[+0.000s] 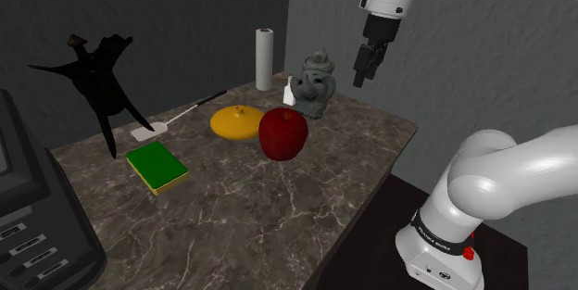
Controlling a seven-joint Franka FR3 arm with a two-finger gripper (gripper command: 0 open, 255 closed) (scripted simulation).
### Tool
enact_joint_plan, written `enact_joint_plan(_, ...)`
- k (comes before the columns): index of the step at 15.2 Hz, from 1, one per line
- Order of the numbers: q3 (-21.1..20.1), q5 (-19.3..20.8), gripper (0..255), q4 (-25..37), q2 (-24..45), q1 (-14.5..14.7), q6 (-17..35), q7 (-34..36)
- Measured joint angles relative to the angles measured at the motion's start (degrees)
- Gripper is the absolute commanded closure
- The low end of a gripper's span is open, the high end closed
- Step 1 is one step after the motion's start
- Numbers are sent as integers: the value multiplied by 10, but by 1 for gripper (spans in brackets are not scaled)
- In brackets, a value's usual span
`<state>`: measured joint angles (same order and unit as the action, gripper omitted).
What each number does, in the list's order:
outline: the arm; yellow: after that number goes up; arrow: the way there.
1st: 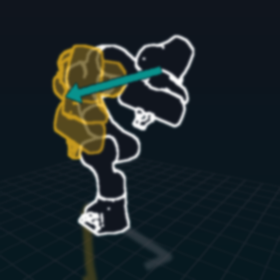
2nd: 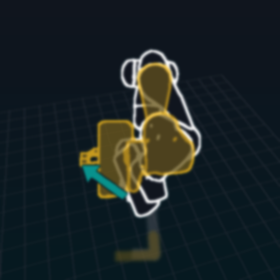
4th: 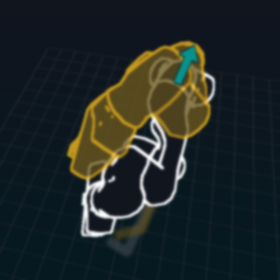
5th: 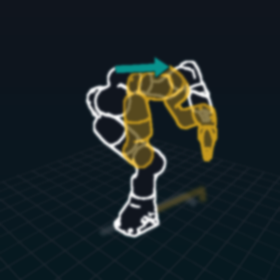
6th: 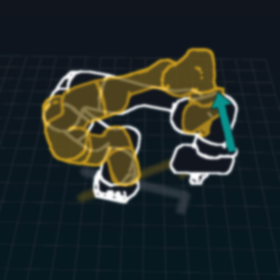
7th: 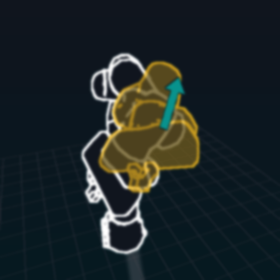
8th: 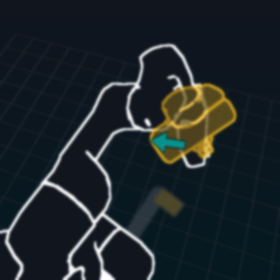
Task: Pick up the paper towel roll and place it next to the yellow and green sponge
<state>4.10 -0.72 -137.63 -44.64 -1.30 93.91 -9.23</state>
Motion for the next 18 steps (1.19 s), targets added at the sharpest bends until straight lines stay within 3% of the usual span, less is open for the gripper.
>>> enact_joint_plan(7, -3, -4, 0, 66, 98, 6, 50, 4)
enact_joint_plan(18, -2, -7, 0, 301, 319, 14, 87, 8)
